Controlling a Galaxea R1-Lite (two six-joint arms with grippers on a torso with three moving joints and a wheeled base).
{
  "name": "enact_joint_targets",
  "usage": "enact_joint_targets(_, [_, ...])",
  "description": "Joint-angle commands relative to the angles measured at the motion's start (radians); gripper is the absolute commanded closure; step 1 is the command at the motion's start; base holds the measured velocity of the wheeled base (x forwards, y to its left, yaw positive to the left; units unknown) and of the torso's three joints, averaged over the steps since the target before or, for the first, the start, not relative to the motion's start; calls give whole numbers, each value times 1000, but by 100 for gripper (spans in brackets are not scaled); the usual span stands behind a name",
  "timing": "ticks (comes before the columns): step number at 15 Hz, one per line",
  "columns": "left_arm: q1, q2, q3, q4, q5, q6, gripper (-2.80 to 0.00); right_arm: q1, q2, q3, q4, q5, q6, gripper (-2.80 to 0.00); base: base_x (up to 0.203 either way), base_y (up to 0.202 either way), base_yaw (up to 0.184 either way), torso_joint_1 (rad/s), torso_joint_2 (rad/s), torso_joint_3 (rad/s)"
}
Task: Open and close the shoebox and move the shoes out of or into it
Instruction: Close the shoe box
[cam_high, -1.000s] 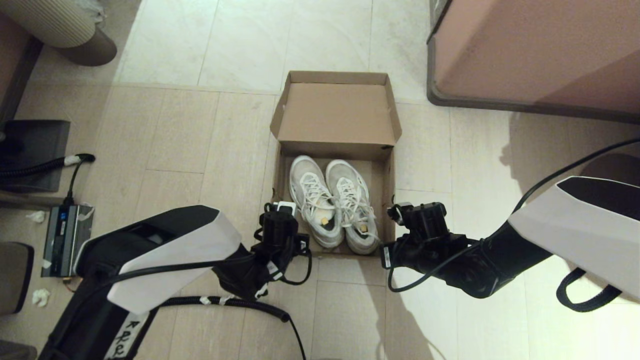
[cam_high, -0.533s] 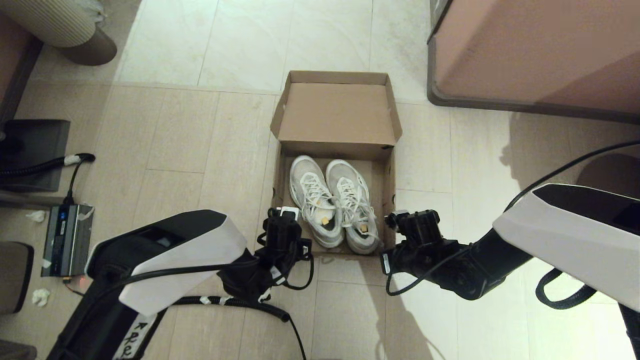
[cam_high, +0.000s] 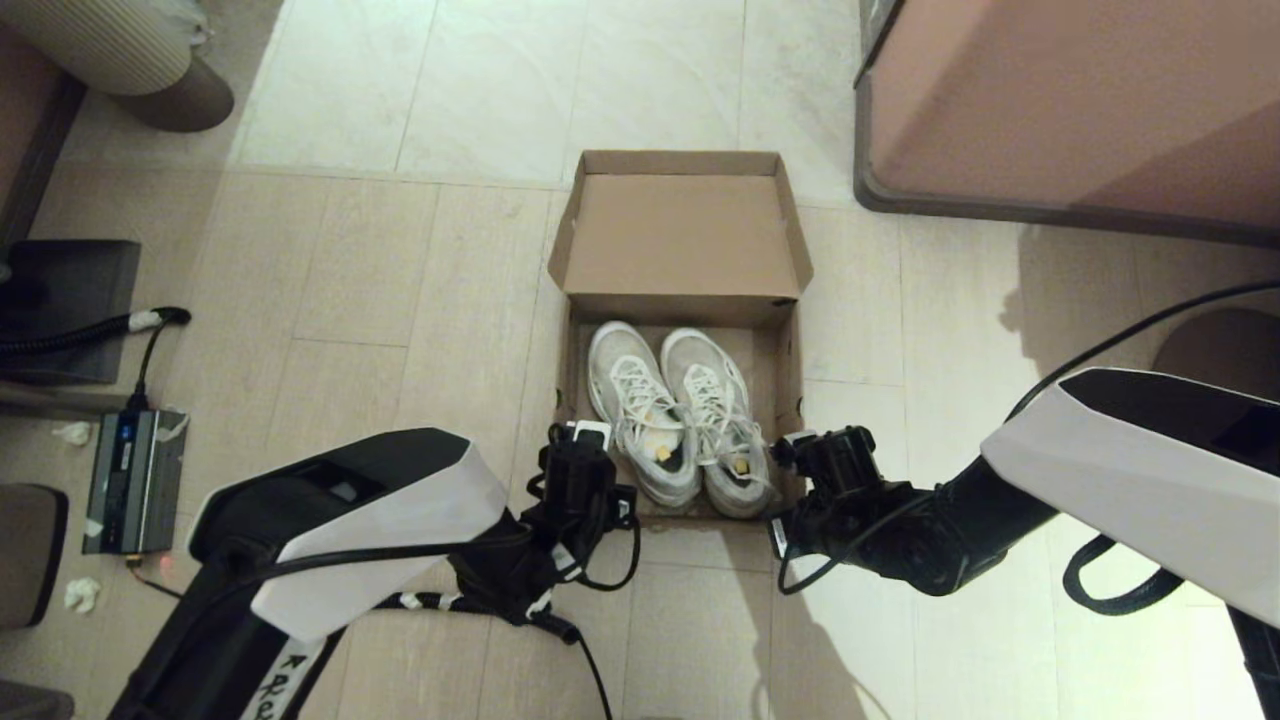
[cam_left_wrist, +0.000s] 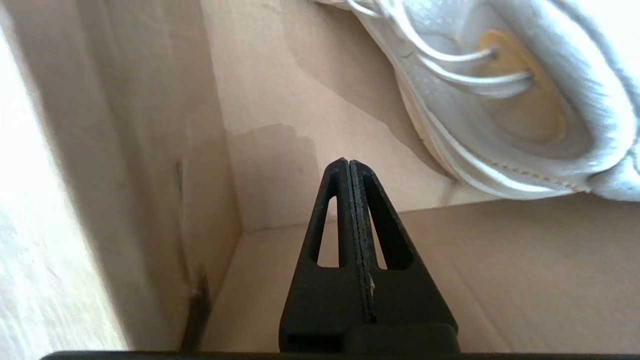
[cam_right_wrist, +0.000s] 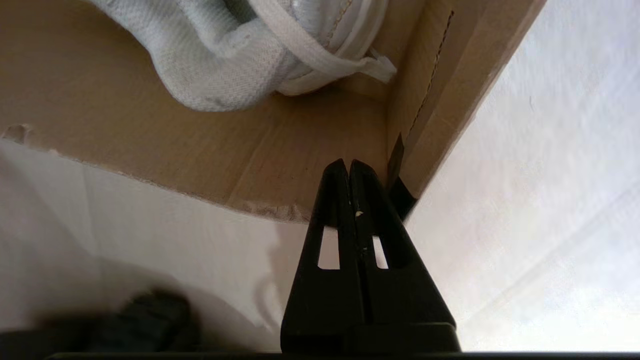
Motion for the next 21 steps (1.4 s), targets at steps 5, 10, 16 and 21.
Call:
enact_joint_targets(5, [-54, -9, 141, -77, 12, 0, 0, 7, -103, 152, 49, -7, 3, 0, 0, 0, 0, 0, 0, 0])
enact_joint_targets(10, [-97, -25, 304, -187, 39, -5, 0, 27, -175, 269, 44, -2, 19, 0, 0, 0, 0, 0, 0, 0])
enact_joint_targets(16, [-115, -26, 331, -233, 51, -8, 0, 28, -167, 208, 43, 0, 38, 0, 0, 0, 0, 0, 0, 0])
enact_joint_targets(21, [-110, -28, 235, -119, 49, -8, 0, 27, -43, 108, 45, -3, 35, 0, 0, 0, 0, 0, 0, 0])
